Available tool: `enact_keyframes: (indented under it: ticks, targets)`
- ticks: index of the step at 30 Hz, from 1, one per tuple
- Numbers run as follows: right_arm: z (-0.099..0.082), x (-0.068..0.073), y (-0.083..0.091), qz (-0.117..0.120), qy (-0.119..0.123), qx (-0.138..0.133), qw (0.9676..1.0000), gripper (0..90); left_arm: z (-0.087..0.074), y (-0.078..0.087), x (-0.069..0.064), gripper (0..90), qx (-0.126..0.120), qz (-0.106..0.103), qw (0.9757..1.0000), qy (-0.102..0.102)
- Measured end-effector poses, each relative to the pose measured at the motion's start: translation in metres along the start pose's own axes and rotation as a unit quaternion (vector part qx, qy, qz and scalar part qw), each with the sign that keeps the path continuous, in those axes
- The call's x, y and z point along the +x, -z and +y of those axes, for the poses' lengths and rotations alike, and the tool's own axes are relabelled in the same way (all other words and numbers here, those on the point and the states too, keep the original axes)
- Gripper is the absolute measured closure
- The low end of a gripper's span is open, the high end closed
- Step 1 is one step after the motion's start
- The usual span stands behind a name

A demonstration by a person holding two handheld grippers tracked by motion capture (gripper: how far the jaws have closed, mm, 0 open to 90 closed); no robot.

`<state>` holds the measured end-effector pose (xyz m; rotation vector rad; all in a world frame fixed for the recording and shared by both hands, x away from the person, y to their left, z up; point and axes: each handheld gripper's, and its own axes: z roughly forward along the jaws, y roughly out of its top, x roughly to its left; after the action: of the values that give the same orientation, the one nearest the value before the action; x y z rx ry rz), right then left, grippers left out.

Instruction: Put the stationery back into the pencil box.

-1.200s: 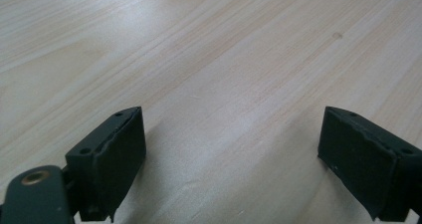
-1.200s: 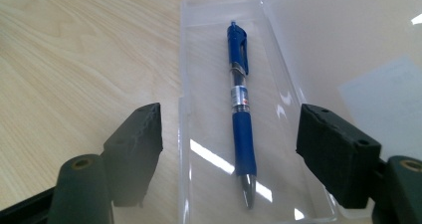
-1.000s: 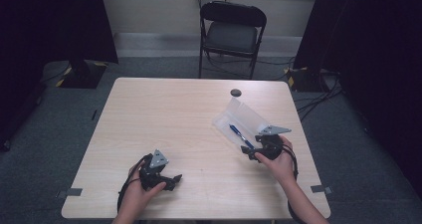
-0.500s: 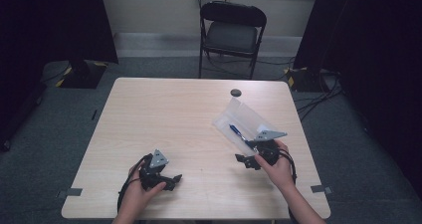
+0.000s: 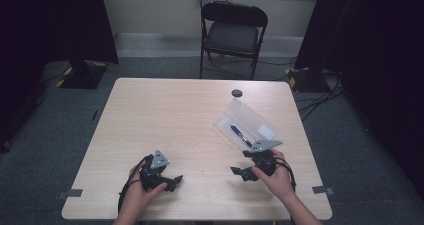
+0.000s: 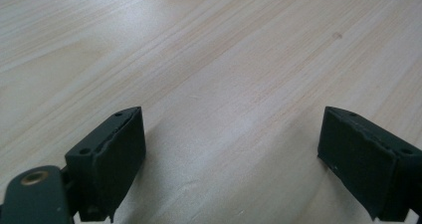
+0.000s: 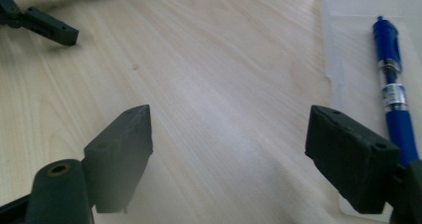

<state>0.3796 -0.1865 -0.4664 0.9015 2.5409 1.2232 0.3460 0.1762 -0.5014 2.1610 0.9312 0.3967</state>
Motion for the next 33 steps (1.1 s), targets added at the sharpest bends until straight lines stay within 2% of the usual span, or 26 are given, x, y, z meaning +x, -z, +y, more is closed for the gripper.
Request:
enact_keyframes:
  ticks: [7,17,33]
  targets:
    - [-0.004,0.008,-0.005,0.014,0.012,0.009,0.9998,18.4,0.0,0.0,0.0,11.3,0.0,0.0,1.0,0.001]
    - [-0.018,0.01,-0.003,0.025,0.002,0.007,0.9997,18.8,0.0,0.0,0.0,11.2,0.0,0.0,1.0,0.001]
    - [-0.036,0.007,0.005,0.022,0.003,0.011,0.9997,19.1,0.0,0.0,0.0,11.2,0.0,0.0,1.0,0.001]
